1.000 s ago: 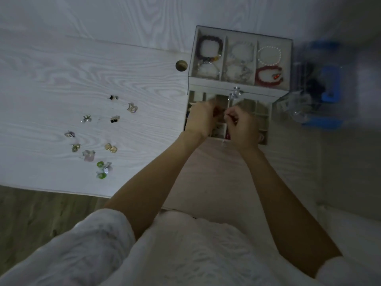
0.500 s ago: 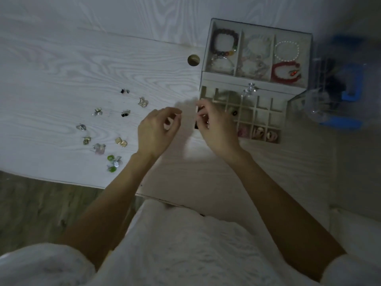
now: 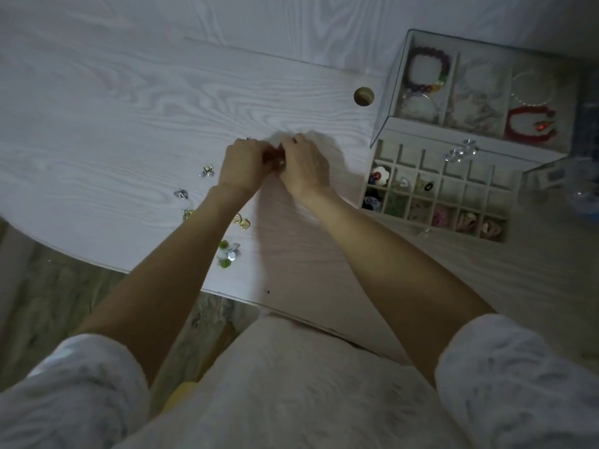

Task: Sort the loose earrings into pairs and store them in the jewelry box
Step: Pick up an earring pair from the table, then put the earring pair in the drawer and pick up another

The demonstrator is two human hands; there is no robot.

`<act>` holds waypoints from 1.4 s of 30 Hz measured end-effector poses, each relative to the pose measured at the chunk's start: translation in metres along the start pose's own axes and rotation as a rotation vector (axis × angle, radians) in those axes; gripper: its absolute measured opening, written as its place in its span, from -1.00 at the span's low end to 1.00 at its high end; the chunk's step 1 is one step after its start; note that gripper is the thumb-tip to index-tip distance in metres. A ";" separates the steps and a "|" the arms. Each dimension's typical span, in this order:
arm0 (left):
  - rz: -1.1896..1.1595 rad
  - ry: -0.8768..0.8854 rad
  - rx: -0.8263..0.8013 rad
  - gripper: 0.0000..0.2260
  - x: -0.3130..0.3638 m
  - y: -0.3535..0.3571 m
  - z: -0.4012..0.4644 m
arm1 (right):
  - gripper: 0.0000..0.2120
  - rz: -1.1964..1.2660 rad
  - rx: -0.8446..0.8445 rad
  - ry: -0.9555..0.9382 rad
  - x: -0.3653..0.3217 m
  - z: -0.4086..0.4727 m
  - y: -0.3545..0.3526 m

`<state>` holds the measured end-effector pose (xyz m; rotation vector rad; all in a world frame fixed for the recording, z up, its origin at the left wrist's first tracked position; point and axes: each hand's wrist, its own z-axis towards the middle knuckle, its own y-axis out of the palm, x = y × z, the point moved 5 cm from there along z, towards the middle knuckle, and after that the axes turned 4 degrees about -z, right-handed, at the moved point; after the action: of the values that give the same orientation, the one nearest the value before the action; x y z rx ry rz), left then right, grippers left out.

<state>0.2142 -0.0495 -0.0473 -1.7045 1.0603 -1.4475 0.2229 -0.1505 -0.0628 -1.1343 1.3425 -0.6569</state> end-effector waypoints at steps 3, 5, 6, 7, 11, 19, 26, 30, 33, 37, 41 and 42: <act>-0.084 -0.009 0.017 -0.81 0.000 0.001 -0.003 | -0.83 0.062 0.024 0.049 0.005 -0.004 0.000; -0.128 -0.020 0.017 -0.83 0.001 0.003 -0.006 | -0.86 0.090 0.037 0.066 0.010 -0.010 -0.001; -0.140 -0.019 0.018 -0.83 0.003 0.004 -0.007 | -0.88 0.091 0.045 0.071 0.015 -0.014 -0.003; -0.147 -0.015 0.021 -0.84 0.004 0.005 -0.009 | -0.91 0.077 0.049 0.066 0.019 -0.018 -0.005; -0.105 0.047 0.038 -0.85 0.011 0.010 -0.016 | -0.86 -0.018 0.043 -0.036 0.035 -0.039 -0.021; -0.177 0.149 0.077 -0.89 0.044 0.023 -0.027 | -0.92 0.389 0.193 0.102 0.109 -0.114 -0.075; -0.445 0.353 0.050 -0.88 0.153 0.046 -0.045 | -0.77 0.495 0.355 0.403 0.209 -0.149 -0.099; -0.379 0.426 -0.012 -0.85 0.206 0.074 -0.030 | -0.76 0.454 0.333 0.414 0.226 -0.143 -0.104; -0.329 0.443 -0.048 -0.84 0.228 0.093 -0.022 | -0.78 0.425 0.334 0.403 0.230 -0.139 -0.107; -0.214 0.447 -0.085 -0.77 0.236 0.109 -0.016 | -0.78 0.424 0.332 0.401 0.235 -0.139 -0.107; -0.117 0.507 -0.072 -0.75 0.229 0.111 -0.019 | -0.75 0.428 0.328 0.381 0.234 -0.136 -0.107; -0.081 0.531 -0.056 -0.76 0.226 0.111 -0.021 | -0.75 0.430 0.328 0.375 0.234 -0.135 -0.106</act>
<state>0.1890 -0.3008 -0.0379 -1.4428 1.3224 -2.0050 0.1591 -0.4326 -0.0432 -0.4470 1.6569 -0.7559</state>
